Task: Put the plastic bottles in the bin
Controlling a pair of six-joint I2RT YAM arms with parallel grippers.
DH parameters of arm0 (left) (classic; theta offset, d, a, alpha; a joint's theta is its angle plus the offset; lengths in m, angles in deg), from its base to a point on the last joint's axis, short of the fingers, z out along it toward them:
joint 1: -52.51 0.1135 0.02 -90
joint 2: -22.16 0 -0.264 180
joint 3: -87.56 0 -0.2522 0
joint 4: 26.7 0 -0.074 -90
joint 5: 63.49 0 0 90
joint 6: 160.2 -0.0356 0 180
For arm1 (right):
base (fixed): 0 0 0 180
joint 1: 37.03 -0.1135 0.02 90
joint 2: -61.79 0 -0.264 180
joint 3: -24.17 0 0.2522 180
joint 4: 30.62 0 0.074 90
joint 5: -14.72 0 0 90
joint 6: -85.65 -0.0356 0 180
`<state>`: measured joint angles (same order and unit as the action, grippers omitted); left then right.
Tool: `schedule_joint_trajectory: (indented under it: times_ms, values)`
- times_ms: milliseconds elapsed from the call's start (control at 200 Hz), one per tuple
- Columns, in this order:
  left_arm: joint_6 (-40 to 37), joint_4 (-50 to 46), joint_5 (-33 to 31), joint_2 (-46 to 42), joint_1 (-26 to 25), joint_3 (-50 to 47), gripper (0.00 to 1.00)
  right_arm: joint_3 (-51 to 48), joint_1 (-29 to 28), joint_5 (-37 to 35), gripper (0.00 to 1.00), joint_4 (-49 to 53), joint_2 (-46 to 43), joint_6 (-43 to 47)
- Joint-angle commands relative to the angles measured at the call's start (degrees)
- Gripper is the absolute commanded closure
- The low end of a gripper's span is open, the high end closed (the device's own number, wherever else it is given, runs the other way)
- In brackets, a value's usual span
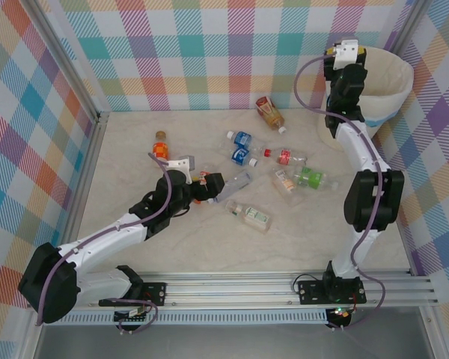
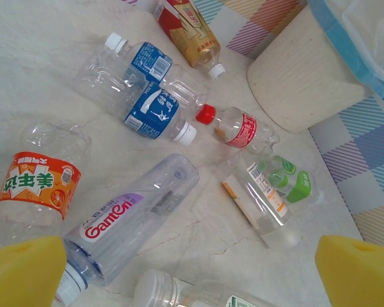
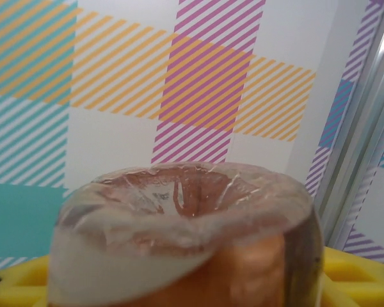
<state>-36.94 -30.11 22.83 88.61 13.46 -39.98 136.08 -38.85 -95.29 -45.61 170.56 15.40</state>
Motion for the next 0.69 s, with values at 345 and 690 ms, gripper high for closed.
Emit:
schedule_joint_trajectory:
  times_ms: [345, 690]
  values:
    - [3.43, 2.48, -0.80, -0.11, -0.68, -1.53, 0.00, 8.38, 2.49, 3.94, 0.38, 5.90, -3.39, -5.51]
    - [3.38, 2.92, -0.64, 0.49, -0.68, -2.34, 0.00, 0.01, 2.51, 0.48, 0.40, -9.87, 0.11, 4.13]
